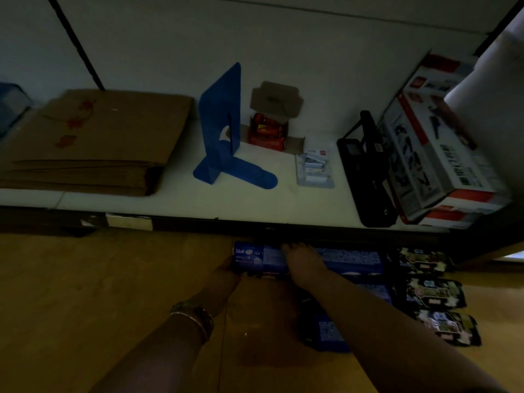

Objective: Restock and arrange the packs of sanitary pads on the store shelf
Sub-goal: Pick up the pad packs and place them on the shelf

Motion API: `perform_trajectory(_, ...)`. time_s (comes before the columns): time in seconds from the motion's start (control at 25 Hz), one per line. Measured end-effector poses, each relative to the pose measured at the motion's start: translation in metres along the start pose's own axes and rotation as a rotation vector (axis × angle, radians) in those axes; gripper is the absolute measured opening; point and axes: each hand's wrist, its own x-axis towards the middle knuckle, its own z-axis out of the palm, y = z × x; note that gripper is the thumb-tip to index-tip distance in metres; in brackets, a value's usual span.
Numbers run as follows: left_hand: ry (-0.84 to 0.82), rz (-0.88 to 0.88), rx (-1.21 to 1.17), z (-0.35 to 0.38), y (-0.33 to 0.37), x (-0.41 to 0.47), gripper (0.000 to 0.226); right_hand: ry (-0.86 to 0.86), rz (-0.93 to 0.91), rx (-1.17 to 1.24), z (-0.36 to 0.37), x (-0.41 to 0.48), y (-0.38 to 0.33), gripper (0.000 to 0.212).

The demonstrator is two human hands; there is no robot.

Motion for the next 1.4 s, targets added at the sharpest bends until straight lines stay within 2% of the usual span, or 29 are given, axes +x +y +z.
perform_trajectory(0.32,0.049,-0.048,0.038,-0.004,0.005,-0.006,0.037,-0.02,-0.034,0.032,-0.008,-0.005,-0.006,0.051)
perform_trajectory(0.44,0.161,-0.123,0.002,-0.005,0.008,-0.006,0.048,0.002,-0.023,0.031,-0.011,-0.009,-0.001,0.047)
perform_trajectory(0.56,0.257,-0.154,0.071,-0.009,0.013,-0.003,0.051,0.051,-0.007,0.058,-0.016,-0.012,0.005,0.037)
perform_trajectory(0.68,0.292,-0.075,0.11,-0.007,0.023,-0.01,0.048,0.135,0.054,0.107,-0.027,-0.017,0.011,0.026)
perform_trajectory(0.8,0.288,0.09,0.105,-0.002,0.04,-0.022,0.041,0.3,0.187,0.194,-0.043,-0.018,0.016,0.022)
perform_trajectory(1.0,0.335,0.33,0.015,0.008,0.08,-0.036,0.029,0.629,0.267,0.568,-0.084,-0.023,0.01,0.027)
perform_trajectory(1.12,0.33,0.414,0.022,0.005,0.114,-0.054,0.036,0.915,0.313,1.012,-0.124,-0.041,-0.012,0.02)
perform_trajectory(1.2,0.309,0.438,0.017,-0.001,0.139,-0.075,0.036,0.986,0.263,1.216,-0.156,-0.065,-0.028,0.015)
perform_trajectory(1.28,0.294,0.44,-0.022,-0.006,0.164,-0.1,0.036,0.993,0.192,1.374,-0.191,-0.096,-0.037,0.023)
perform_trajectory(1.4,0.295,0.401,-0.091,-0.016,0.2,-0.142,0.036,1.052,0.102,1.508,-0.238,-0.144,-0.041,0.027)
